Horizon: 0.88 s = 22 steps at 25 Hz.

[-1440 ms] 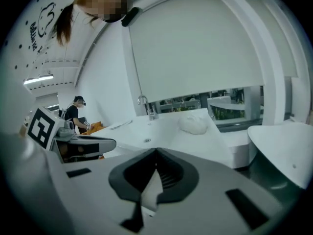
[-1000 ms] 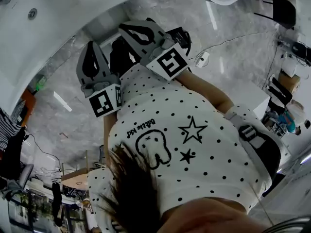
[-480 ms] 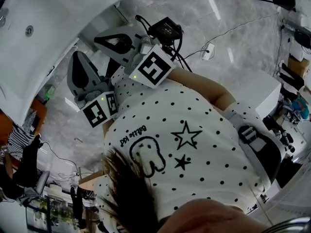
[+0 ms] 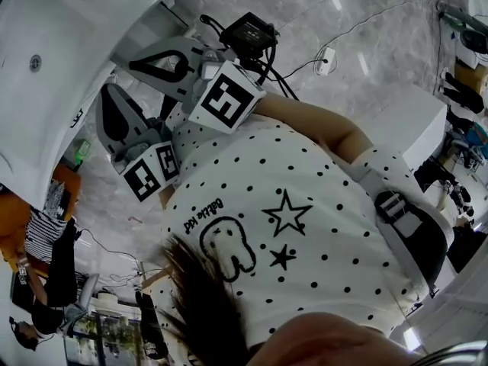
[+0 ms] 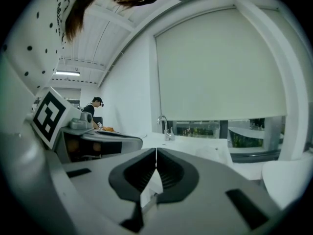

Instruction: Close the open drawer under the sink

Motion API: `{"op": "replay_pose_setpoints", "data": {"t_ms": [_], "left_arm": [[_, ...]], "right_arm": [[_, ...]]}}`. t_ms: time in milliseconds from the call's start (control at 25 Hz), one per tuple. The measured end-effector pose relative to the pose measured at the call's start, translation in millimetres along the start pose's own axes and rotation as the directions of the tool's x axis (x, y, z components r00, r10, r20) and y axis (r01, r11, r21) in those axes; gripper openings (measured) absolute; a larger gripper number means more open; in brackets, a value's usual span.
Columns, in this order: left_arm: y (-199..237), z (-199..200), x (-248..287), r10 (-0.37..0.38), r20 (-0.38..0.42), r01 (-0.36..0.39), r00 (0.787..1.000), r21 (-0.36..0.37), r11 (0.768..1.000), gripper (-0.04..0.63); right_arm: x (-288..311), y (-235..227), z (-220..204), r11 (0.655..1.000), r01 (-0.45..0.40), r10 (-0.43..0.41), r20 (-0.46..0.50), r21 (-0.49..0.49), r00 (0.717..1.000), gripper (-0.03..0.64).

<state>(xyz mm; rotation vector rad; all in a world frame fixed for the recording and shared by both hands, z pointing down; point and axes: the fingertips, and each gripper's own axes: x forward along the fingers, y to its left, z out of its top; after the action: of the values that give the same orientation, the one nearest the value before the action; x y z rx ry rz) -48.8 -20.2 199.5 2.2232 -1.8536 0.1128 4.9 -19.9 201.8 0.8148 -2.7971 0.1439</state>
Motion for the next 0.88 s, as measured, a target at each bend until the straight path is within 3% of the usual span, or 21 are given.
{"op": "replay_pose_setpoints", "data": {"t_ms": [280, 880], "left_arm": [[-9.7, 2.2, -5.4, -0.034, 0.003, 0.034, 0.999, 0.022, 0.999, 0.005], [-6.0, -1.7, -9.2, -0.029, -0.005, 0.029, 1.000, 0.008, 1.000, 0.005]], "right_arm": [[-7.3, 5.4, 1.2, 1.000, 0.015, -0.015, 0.008, -0.002, 1.000, 0.015], [-7.2, 6.6, -1.4, 1.000, 0.014, -0.014, 0.011, 0.023, 1.000, 0.015]]}}
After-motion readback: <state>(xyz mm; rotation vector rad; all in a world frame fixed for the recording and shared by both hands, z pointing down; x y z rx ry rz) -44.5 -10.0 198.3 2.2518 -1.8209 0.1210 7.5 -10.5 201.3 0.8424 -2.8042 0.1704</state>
